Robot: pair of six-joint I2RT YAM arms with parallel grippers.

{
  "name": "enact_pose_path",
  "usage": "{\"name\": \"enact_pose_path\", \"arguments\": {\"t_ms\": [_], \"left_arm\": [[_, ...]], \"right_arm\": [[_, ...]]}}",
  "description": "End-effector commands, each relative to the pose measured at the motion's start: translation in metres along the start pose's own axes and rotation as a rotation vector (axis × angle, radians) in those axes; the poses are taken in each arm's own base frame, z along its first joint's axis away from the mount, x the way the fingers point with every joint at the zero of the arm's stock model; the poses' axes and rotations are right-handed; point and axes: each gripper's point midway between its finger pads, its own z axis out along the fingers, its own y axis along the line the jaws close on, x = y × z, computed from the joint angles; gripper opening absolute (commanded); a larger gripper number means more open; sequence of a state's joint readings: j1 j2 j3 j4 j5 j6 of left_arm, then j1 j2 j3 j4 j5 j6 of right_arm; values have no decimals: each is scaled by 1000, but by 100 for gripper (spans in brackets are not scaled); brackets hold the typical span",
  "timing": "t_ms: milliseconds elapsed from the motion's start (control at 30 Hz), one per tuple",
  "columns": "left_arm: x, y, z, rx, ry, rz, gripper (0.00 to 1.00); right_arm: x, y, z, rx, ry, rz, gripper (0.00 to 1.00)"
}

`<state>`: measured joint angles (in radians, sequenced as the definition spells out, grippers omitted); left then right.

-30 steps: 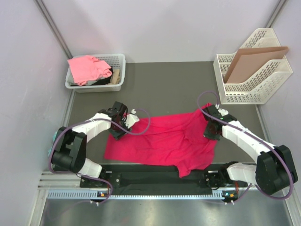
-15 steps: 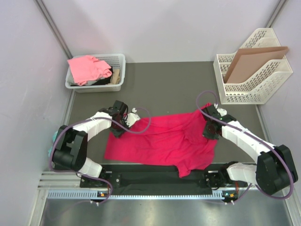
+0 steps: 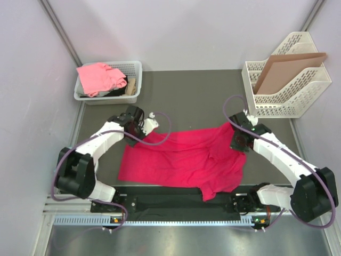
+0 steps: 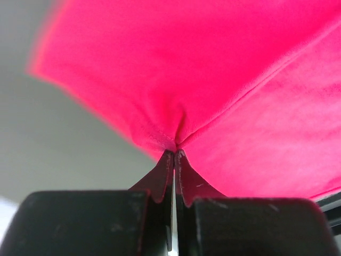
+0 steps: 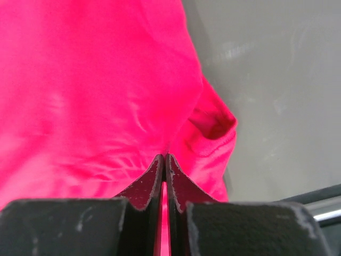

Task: Fold and stack the t-shirts
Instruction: Flatten out the tshirt

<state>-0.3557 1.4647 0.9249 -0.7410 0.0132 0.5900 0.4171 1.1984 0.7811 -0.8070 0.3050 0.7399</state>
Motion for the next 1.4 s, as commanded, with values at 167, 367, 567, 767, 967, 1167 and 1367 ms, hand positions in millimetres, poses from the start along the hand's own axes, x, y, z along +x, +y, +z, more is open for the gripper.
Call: {"name": "enact_pose_path", "arguments": {"t_ms": [167, 367, 567, 767, 967, 1167, 1367], "left_arm": [[-32, 50, -107, -263, -160, 15, 0], [-27, 81, -180, -521, -257, -2, 0], [-39, 98, -306, -756, -499, -84, 0], [-31, 84, -413, -844, -722, -160, 0], [-4, 48, -476, -805, -818, -162, 0], [20, 28, -492, -827, -837, -150, 0], [13, 27, -442, -736, -762, -106, 0]], "right_arm": [[-104, 13, -126, -137, -325, 16, 0], [-139, 2, -222, -296, -548, 19, 0], [-159, -21, -320, -444, -771, 56, 0], [-157, -51, -429, -647, -989, 45, 0], [-142, -96, -543, -809, -1231, 65, 0], [-134, -92, -554, -816, -1283, 70, 0], [-166, -93, -476, -540, -1138, 162, 0]]}}
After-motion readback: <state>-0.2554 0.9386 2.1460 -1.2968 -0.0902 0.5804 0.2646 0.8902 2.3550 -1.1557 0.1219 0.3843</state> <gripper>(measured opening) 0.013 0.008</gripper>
